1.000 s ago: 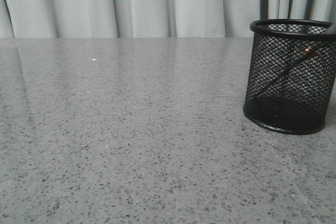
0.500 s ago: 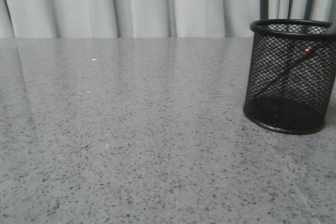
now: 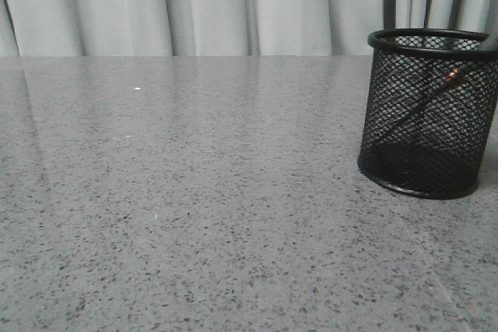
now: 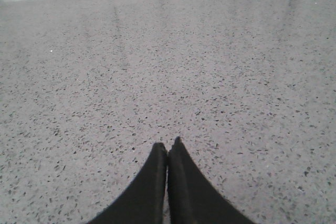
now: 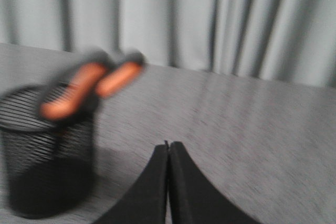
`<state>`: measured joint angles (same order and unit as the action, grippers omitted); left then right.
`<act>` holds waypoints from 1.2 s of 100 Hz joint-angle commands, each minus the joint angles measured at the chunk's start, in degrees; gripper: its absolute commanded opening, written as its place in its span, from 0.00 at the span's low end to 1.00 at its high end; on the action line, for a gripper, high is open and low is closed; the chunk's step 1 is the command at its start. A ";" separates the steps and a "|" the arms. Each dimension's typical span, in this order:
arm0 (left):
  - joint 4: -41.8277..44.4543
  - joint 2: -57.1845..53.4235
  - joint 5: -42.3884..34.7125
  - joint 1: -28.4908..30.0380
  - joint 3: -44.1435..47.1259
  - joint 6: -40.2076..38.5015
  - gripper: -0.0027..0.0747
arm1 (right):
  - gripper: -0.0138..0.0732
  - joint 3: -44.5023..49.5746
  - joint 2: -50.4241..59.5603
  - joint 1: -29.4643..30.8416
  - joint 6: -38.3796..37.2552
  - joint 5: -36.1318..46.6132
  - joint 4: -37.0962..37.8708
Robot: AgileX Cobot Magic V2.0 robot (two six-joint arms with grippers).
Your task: Put scissors into bucket
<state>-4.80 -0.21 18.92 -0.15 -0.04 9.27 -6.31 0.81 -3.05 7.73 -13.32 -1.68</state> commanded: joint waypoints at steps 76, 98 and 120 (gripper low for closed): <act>-0.29 -1.04 -3.82 0.04 1.52 -0.40 0.01 | 0.11 7.96 0.97 9.97 -4.62 -4.37 -3.28; -0.29 -1.04 -3.82 0.04 1.52 -0.40 0.01 | 0.11 7.96 0.97 9.97 -4.62 -4.48 -3.28; -0.29 -1.04 -3.82 0.04 1.52 -0.40 0.01 | 0.11 7.96 0.97 9.97 -4.62 -4.48 -3.28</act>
<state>-4.80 -0.21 18.92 -0.15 -0.04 9.27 0.61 0.81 7.00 2.63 -19.44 -4.52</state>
